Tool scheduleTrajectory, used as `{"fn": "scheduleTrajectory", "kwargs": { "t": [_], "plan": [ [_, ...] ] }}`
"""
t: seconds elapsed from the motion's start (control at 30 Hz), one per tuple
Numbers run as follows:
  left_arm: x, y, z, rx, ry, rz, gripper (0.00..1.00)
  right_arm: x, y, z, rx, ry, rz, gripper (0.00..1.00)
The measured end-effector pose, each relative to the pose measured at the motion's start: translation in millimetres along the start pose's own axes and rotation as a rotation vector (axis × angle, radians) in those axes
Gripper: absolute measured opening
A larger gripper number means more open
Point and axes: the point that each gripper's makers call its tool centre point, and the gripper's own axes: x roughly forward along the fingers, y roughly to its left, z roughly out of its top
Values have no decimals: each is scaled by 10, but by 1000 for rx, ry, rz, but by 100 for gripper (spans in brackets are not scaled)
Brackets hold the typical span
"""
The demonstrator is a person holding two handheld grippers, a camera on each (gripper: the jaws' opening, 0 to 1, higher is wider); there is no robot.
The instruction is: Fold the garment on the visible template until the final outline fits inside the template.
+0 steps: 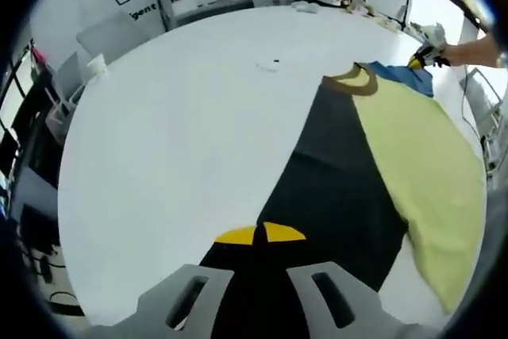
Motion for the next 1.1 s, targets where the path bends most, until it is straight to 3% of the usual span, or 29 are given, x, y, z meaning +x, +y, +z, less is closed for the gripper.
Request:
{"fn": "scheduleTrajectory", "kwargs": {
  "t": [0.3,0.37,0.43,0.53,0.67,0.83,0.97,1.1],
  "plan": [
    [-8,8,-38,-20,-2,15,6,-36,-6,-49,48,22,-16,0],
    [-16,-4,-34,44,2,13,9,-56,-23,-51,50,32,-16,1],
    [-44,19,-39,33,2,19,17,-122,-152,-61,92,2,-52,12],
    [-147,142,-66,13,-13,43,21,-208,-271,-194,109,18,-70,13],
    [-245,264,-173,9,-3,63,23,-295,-393,-391,119,56,-91,16],
    [-367,458,-435,-18,39,103,24,-423,-567,-670,179,103,-128,22],
    [-441,573,-619,-61,58,135,25,-461,-606,-708,224,84,-134,28],
    [-474,600,-722,-109,60,134,26,-438,-532,-690,249,72,-103,20]
  ]
}}
